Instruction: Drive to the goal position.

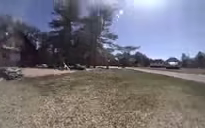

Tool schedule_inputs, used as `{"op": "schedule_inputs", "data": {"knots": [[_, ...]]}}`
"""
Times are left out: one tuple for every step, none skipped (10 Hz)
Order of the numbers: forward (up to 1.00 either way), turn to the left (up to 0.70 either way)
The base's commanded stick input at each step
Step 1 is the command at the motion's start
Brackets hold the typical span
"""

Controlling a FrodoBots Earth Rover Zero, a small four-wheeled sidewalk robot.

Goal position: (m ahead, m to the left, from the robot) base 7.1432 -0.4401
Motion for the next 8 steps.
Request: {"op": "schedule_inputs", "data": {"knots": [[0.69,0.06],[0.69,0.06],[0.69,0.06],[0.69,0.06],[0.69,0.06],[0.69,0.06],[0.69,0.06],[0.69,0.06]]}}
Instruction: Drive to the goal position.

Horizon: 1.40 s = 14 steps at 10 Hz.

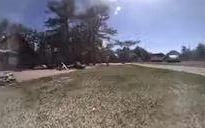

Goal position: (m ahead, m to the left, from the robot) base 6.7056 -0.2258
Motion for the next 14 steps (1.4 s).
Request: {"op": "schedule_inputs", "data": {"knots": [[0.69,0.06],[0.69,0.06],[0.69,0.06],[0.69,0.03],[0.69,-0.06],[0.69,-0.15],[0.69,-0.24],[0.69,-0.32],[0.69,-0.23],[0.69,-0.09],[0.69,0.02],[0.69,0.05],[0.69,-0.01],[0.69,-0.08]]}}
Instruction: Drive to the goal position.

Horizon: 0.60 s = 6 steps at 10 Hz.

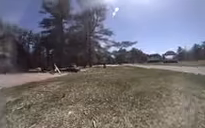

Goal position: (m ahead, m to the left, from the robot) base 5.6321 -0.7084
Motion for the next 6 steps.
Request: {"op": "schedule_inputs", "data": {"knots": [[0.69,-0.15],[0.69,-0.22],[0.69,-0.29],[0.69,-0.32],[0.69,-0.21],[0.69,-0.10]]}}
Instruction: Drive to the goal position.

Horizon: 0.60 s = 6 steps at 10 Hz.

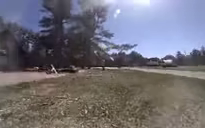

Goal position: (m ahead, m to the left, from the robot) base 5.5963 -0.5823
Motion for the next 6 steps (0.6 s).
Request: {"op": "schedule_inputs", "data": {"knots": [[0.69,0.01],[0.69,0.04],[0.69,-0.01],[0.69,-0.06],[0.69,-0.10],[0.69,-0.15]]}}
